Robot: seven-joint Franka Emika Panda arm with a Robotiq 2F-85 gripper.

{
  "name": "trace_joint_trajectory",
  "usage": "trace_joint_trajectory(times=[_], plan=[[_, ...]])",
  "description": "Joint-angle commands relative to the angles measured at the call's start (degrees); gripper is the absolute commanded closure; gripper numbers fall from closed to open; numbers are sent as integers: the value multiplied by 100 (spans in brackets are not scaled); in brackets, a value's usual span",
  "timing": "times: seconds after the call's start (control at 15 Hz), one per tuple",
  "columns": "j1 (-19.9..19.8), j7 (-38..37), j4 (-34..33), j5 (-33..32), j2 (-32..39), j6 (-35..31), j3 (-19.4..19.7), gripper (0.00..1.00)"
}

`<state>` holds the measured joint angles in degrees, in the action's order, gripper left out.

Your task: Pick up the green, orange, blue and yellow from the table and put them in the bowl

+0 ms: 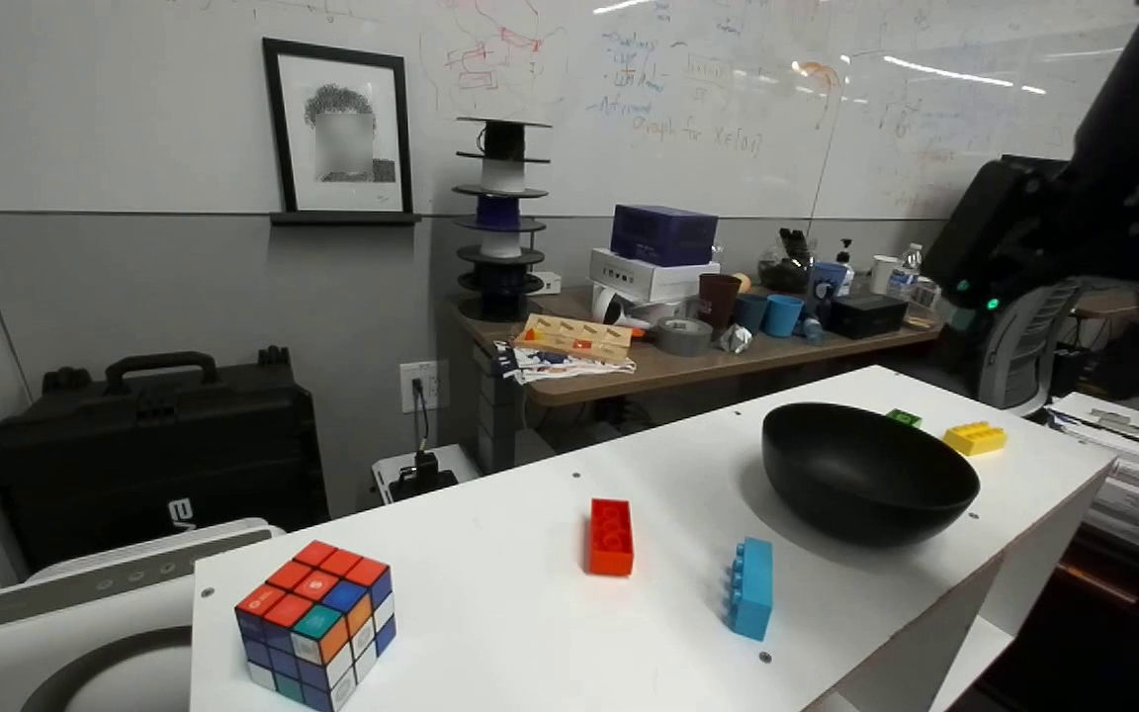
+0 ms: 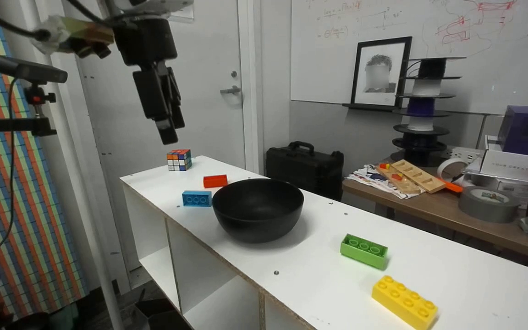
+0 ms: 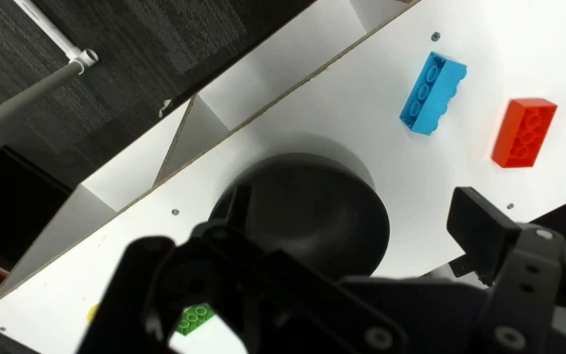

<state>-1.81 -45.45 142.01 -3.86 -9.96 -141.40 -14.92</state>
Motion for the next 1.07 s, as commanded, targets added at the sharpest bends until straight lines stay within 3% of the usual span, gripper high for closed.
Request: trace_joint_trajectory(times=[0.0,0.27,0.53,1.0], plan=[[158,-550,-278,-214,782,-421,126,0],[439,-1231,-598,-667,1656,-790,326,0],[1031,-1762,-986,-1204,2411,-882,707,0],[1993,-2068,-1584,-1615,3214,-895,1280,0]])
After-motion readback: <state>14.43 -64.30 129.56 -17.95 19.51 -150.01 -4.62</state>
